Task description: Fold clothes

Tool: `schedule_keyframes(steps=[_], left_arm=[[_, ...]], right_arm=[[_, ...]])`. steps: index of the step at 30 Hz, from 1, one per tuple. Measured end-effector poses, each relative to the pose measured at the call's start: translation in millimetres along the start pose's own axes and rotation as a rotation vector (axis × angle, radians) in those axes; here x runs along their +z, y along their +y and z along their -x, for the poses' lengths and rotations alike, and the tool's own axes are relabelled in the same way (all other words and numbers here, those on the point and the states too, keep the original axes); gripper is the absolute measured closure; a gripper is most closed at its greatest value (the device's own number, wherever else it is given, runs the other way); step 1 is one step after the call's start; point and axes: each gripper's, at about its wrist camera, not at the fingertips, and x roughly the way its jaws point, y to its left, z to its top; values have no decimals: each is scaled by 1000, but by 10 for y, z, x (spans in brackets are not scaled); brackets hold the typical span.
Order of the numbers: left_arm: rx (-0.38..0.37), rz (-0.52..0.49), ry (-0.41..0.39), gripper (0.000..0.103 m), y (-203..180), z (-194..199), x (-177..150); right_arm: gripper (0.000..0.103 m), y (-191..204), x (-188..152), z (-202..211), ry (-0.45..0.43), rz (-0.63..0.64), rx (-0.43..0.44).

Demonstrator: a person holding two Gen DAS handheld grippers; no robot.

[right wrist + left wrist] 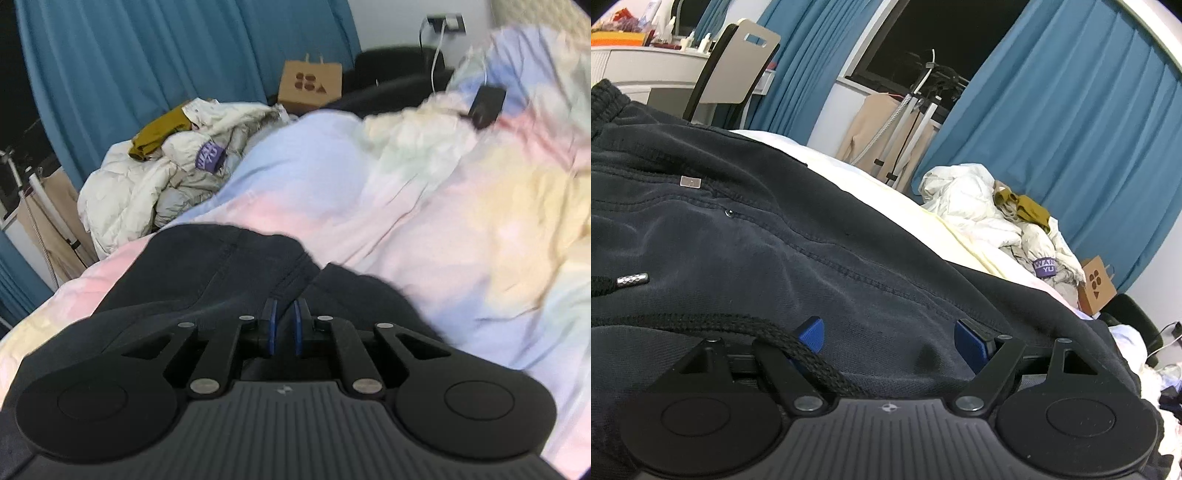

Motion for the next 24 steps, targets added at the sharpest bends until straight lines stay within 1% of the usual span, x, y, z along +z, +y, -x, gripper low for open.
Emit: schedule_keyframes(steps=[3,5,6,9,10,11,12,13,16,17,19,21,22,23,24], left_arm=[[1,18,4,23,10,27,14],[0,31,2,23,18,63,27],[-1,37,0,23,20,86,31],[-4,53,-7,23,23,160,41],[-5,57,-9,23,28,186,41],[-5,60,-12,23,34,214,41],[-4,64,-12,23,35,237,43],[-5,66,-11,23,36,258,42],[1,60,-15,23,-14,299,32],[5,54,-18,23,-35,312,27],[14,39,-27,23,-80,338,18],[22,27,-36,23,-108,368,5],[27,24,-41,23,-113,390,-2],[31,20,-45,23,-118,412,-8],[36,16,-50,23,-123,434,-15]], right_arm=[[87,-187,-13,344,-25,-36,-6],[80,-366,-68,553,-30,-81,-19],[80,-457,-98,641,-29,-105,-29],[78,-781,-209,811,-16,-215,-66],[73,-895,-248,854,-11,-259,-77],[64,-999,-288,854,2,-311,-80],[58,-1084,-327,815,30,-361,-77],[50,-1169,-365,776,58,-411,-73],[50,-1325,-497,563,141,-522,-45],[50,-1355,-536,485,162,-546,-40],[50,-1358,-579,341,179,-556,-55],[54,-1341,-596,191,192,-547,-52],[63,-1324,-599,134,191,-536,-52],[82,-1304,-605,103,181,-522,-56],[89,-1285,-597,103,165,-509,-55]])
